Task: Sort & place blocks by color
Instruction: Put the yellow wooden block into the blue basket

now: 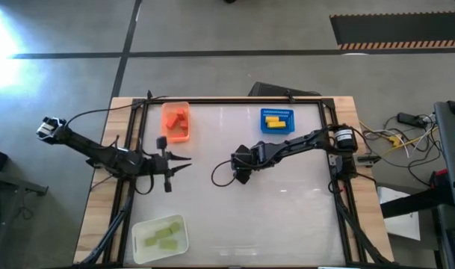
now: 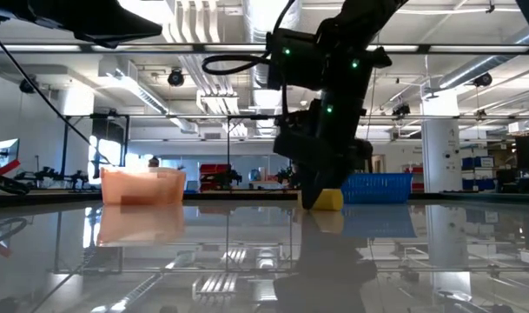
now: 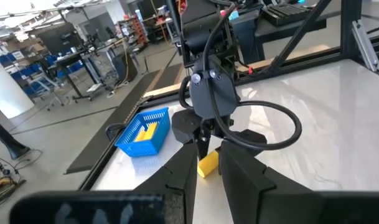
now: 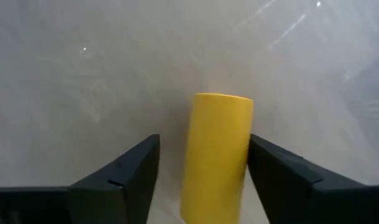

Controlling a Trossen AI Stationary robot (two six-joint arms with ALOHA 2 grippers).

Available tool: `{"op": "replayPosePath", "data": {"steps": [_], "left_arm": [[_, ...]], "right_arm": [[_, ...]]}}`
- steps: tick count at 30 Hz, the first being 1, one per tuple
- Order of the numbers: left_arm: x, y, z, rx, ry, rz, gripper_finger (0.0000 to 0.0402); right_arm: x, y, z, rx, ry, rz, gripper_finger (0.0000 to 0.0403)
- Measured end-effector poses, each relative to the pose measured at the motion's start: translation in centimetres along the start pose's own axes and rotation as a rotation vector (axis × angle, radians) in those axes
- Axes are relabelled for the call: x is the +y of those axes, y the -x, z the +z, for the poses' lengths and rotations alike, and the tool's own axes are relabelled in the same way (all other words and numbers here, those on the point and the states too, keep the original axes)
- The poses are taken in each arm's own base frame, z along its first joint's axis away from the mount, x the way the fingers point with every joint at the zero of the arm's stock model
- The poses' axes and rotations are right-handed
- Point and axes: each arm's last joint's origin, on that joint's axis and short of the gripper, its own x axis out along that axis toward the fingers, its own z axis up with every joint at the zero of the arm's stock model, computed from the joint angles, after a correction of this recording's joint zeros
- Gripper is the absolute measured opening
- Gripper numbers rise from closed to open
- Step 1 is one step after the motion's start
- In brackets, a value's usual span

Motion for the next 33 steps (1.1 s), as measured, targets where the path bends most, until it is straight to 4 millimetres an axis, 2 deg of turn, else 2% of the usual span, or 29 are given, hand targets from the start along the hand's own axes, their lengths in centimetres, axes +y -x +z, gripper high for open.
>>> {"op": "replayPosePath", "data": {"steps": [7,14,22,25,28,33], "left_arm": [[-0.3,-0.3,-0.2,0.018,-0.011,-0.005,0.0053],[-0.3,-0.3,-0.3,0.024,-0.022,-0.006,0.0053],[0.2,0.4,-0.4,0.034,-0.028,-0.007,0.0053],[0.4,0.8,-0.4,0.017,-0.015,-0.003,0.0053],[0.6,1.0,-0.3,0.007,-0.006,0.002,0.0053],[0.8,1.2,-0.2,-0.004,0.001,0.004,0.0053]], "right_arm": [[0.0,0.0,0.0,0.001,0.027,-0.003,0.0114],[-0.3,0.8,0.0,0.016,0.087,-0.008,0.0114],[-1.5,5.5,1.2,-0.006,0.228,0.0,0.0114],[-3.3,7.5,1.9,-0.019,0.264,-0.005,0.0114],[-5.9,8.9,2.6,-0.02,0.28,-0.028,0.0114],[-11.0,9.6,3.8,-0.022,0.285,-0.073,0.0114]]}}
